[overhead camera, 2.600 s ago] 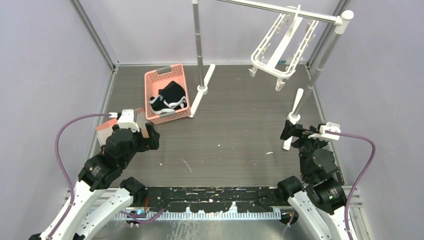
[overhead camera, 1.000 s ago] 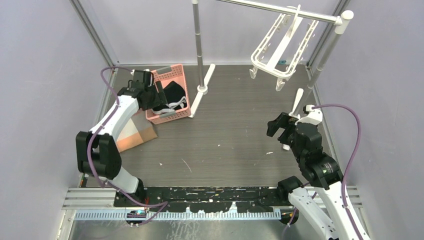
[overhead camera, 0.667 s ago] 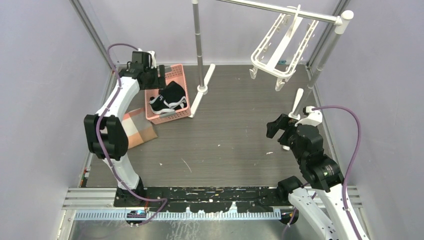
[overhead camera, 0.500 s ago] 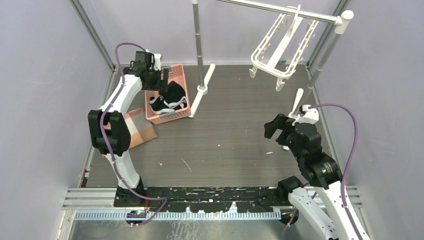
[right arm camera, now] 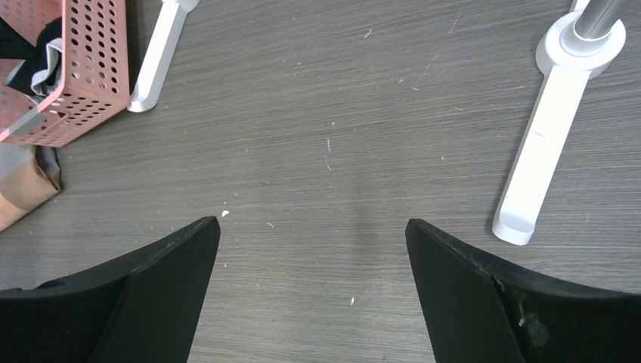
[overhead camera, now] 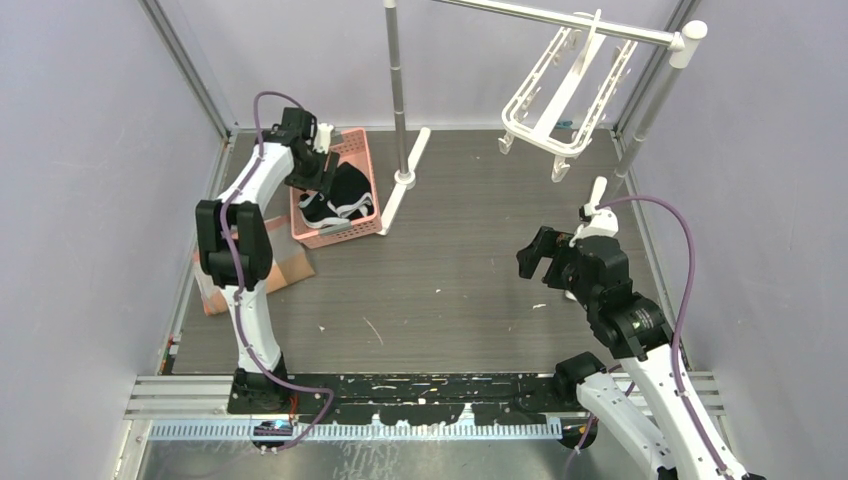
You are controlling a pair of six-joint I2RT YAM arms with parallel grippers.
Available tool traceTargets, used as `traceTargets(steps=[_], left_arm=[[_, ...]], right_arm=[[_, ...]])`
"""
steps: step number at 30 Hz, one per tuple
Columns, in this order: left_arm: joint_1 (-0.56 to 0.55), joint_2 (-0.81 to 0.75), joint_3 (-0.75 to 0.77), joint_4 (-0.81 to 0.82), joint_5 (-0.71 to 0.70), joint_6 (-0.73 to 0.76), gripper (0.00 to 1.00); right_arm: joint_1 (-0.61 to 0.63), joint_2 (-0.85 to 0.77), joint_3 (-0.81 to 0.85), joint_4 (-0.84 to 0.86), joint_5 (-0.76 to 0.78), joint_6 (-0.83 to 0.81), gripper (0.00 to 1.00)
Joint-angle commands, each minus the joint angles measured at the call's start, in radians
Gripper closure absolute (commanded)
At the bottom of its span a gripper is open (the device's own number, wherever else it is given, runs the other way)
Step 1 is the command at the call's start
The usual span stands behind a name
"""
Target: Clip the underwear to the hanger
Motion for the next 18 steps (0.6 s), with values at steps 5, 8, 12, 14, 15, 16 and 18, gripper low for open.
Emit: traceTargets(steps=[5,8,12,14,15,16,18], left_arm=[[0.02,0.049,0.07,-0.057,-0.017,0.022,0.41],[0.02,0.069,0.081,-0.07,-0.017,0.018,0.45],[0.02,0.081,0.094,-0.082,-0.017,0.014,0.55],[0.021,0.08,0.093,-0.081,-0.018,0.011,0.63],[0.02,0.079,0.09,-0.078,-0.019,0.01,0.67],[0.02,0.076,0.091,-0.078,-0.019,0.009,0.7],[0.02,0.072,0.091,-0.077,-0.022,0.006,0.74]], right_arm=[[-0.004,0.021,-0.007,0.063,-0.024,-0.021,0.0],[-0.004,0.022,-0.008,0.063,-0.025,-0.023,0.0],[-0.004,0.02,-0.011,0.064,-0.024,-0.024,0.0],[-0.004,0.02,-0.012,0.067,-0.023,-0.024,0.0],[-0.004,0.02,-0.014,0.067,-0.022,-0.024,0.0],[-0.003,0.019,-0.015,0.068,-0.022,-0.024,0.0],[-0.004,0.018,-0.017,0.07,-0.022,-0.024,0.0]])
